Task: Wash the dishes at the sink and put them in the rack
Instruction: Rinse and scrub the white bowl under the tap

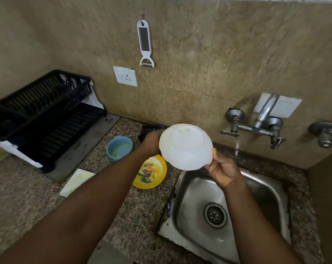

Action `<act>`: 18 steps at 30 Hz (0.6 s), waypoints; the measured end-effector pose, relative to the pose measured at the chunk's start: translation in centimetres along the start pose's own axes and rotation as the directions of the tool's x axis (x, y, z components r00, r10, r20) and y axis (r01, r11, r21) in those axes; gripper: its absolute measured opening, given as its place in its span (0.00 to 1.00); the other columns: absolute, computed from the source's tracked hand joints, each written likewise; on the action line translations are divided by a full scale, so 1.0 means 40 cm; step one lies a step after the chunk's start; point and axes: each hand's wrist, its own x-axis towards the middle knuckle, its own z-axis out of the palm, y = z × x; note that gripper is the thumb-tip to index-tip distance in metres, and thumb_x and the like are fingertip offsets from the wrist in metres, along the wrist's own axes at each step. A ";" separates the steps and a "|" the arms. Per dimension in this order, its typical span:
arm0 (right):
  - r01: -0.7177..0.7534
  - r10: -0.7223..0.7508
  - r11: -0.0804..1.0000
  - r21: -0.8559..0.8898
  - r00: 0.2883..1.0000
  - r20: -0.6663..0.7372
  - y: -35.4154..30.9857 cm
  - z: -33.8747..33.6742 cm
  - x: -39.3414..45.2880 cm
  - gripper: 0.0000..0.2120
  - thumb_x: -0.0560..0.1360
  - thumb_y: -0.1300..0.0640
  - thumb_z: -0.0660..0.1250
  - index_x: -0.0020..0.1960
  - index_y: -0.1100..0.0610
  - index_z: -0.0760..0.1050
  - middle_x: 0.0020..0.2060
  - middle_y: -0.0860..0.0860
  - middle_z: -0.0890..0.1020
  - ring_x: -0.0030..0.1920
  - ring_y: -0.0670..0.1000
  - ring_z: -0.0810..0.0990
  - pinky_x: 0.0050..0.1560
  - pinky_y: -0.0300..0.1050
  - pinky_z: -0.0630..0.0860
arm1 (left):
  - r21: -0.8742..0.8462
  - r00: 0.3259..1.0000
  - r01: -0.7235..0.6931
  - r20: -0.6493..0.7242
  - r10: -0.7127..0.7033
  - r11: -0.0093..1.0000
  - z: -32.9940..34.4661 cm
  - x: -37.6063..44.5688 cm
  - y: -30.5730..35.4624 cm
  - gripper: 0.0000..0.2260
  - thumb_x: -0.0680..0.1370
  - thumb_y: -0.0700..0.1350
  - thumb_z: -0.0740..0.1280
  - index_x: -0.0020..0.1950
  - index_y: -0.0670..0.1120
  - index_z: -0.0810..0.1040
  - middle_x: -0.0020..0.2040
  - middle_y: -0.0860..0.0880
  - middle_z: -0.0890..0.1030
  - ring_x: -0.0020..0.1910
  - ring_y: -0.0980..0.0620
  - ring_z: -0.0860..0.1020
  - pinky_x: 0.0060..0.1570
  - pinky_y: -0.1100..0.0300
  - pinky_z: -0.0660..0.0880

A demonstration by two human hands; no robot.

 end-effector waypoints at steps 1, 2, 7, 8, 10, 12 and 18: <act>0.001 -0.001 1.000 0.006 1.000 -0.003 0.019 0.014 0.017 0.15 0.73 0.64 0.66 0.59 0.66 0.82 0.59 0.60 0.85 0.56 0.57 0.86 0.55 0.59 0.83 | -0.004 0.999 0.026 -0.025 -0.026 1.000 -0.022 -0.017 -0.008 0.15 0.77 0.34 0.72 0.60 0.48 0.83 0.55 0.50 0.86 0.53 0.52 0.84 0.55 0.58 0.80; -0.006 0.006 1.000 0.014 1.000 -0.011 0.046 0.035 0.037 0.15 0.74 0.64 0.65 0.59 0.65 0.82 0.57 0.59 0.86 0.55 0.55 0.87 0.53 0.57 0.85 | -0.048 0.998 0.036 -0.051 -0.038 0.998 -0.048 -0.031 -0.028 0.11 0.78 0.35 0.71 0.58 0.47 0.84 0.52 0.50 0.86 0.51 0.53 0.84 0.53 0.58 0.80; -0.065 0.065 0.998 -0.019 0.998 -0.006 0.184 0.147 0.159 0.13 0.83 0.65 0.60 0.59 0.64 0.83 0.55 0.57 0.87 0.53 0.53 0.88 0.48 0.52 0.86 | 0.182 0.969 0.144 -0.225 -0.102 0.973 -0.200 -0.027 -0.180 0.17 0.80 0.52 0.63 0.50 0.41 0.84 0.46 0.41 0.86 0.45 0.44 0.83 0.45 0.51 0.78; -0.074 0.074 0.996 -0.042 0.997 0.002 0.213 0.172 0.190 0.13 0.81 0.64 0.62 0.62 0.64 0.79 0.57 0.58 0.86 0.54 0.53 0.87 0.48 0.52 0.86 | 0.268 0.964 0.161 -0.251 -0.093 0.950 -0.233 -0.016 -0.227 0.20 0.78 0.54 0.59 0.49 0.41 0.84 0.45 0.40 0.86 0.45 0.41 0.82 0.43 0.51 0.76; -0.089 0.090 0.992 -0.091 0.996 0.003 0.274 0.230 0.261 0.18 0.75 0.63 0.67 0.65 0.64 0.76 0.61 0.59 0.84 0.56 0.54 0.86 0.50 0.53 0.86 | 0.378 0.942 0.238 -0.316 -0.117 0.895 -0.313 -0.011 -0.298 0.20 0.77 0.53 0.58 0.50 0.41 0.84 0.46 0.39 0.85 0.44 0.39 0.82 0.43 0.51 0.75; -0.108 0.108 0.986 -0.127 0.994 -0.002 0.334 0.285 0.332 0.23 0.74 0.62 0.68 0.68 0.64 0.75 0.63 0.59 0.83 0.61 0.56 0.84 0.52 0.54 0.85 | 0.438 0.925 0.303 -0.347 -0.151 0.846 -0.397 -0.009 -0.372 0.14 0.79 0.49 0.64 0.52 0.40 0.82 0.48 0.38 0.83 0.47 0.38 0.81 0.47 0.51 0.76; -0.143 0.149 0.963 -0.230 0.989 0.007 0.525 0.434 0.578 0.19 0.82 0.63 0.65 0.72 0.62 0.72 0.66 0.58 0.81 0.63 0.58 0.81 0.59 0.58 0.82 | 0.721 0.935 0.318 -0.345 -0.078 0.616 -0.658 0.014 -0.518 0.24 0.84 0.51 0.62 0.78 0.41 0.68 0.77 0.35 0.66 0.78 0.35 0.62 0.75 0.38 0.63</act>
